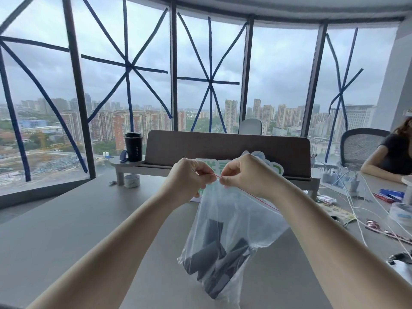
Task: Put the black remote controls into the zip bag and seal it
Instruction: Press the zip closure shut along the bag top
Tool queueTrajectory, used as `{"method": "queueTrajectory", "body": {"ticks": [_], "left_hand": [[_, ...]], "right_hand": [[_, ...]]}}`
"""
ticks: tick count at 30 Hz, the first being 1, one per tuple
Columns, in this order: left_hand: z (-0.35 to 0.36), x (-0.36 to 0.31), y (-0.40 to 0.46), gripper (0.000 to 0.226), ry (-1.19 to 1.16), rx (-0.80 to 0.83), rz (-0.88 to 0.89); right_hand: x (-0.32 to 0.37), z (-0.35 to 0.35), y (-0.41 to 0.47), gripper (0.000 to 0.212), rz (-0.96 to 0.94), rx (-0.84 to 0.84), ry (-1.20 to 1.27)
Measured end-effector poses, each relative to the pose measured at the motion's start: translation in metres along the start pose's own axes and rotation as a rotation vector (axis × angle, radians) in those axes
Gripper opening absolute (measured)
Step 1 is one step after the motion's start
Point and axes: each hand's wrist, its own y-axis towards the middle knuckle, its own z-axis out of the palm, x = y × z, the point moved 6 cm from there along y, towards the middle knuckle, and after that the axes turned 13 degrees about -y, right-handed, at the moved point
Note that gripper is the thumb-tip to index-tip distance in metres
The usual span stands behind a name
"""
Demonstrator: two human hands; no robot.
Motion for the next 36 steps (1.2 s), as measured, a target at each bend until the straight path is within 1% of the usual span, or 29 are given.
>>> {"method": "queueTrajectory", "body": {"ticks": [6, 10, 16, 18, 21, 25, 30, 36], "left_hand": [[0.001, -0.009, -0.001, 0.008, 0.061, 0.041, 0.002], [0.0, -0.013, -0.001, 0.007, 0.111, 0.042, 0.024], [-0.002, -0.016, -0.004, 0.014, 0.174, -0.036, 0.065], [-0.002, -0.015, -0.007, 0.014, 0.212, -0.076, 0.083], [-0.01, -0.012, -0.009, 0.013, 0.234, -0.149, 0.119], [-0.042, -0.001, -0.009, 0.019, 0.164, -0.256, 0.124], [-0.077, 0.009, -0.014, 0.009, 0.139, -0.353, 0.126], [-0.117, 0.028, -0.019, 0.007, 0.149, -0.445, 0.101]], "right_hand": [[0.002, 0.001, 0.0, 0.02, -0.019, -0.011, -0.055], [0.002, 0.004, 0.002, 0.019, -0.021, 0.0, -0.037], [0.005, 0.009, 0.003, 0.016, -0.04, -0.046, -0.068], [0.007, 0.011, 0.001, 0.013, -0.049, -0.066, -0.095], [0.005, 0.014, -0.003, 0.013, -0.042, -0.092, -0.15], [-0.01, 0.017, -0.007, 0.013, -0.005, -0.086, -0.187], [-0.018, 0.024, -0.015, 0.014, -0.004, -0.08, -0.198], [-0.009, 0.035, -0.011, 0.015, -0.048, -0.102, -0.188]]}}
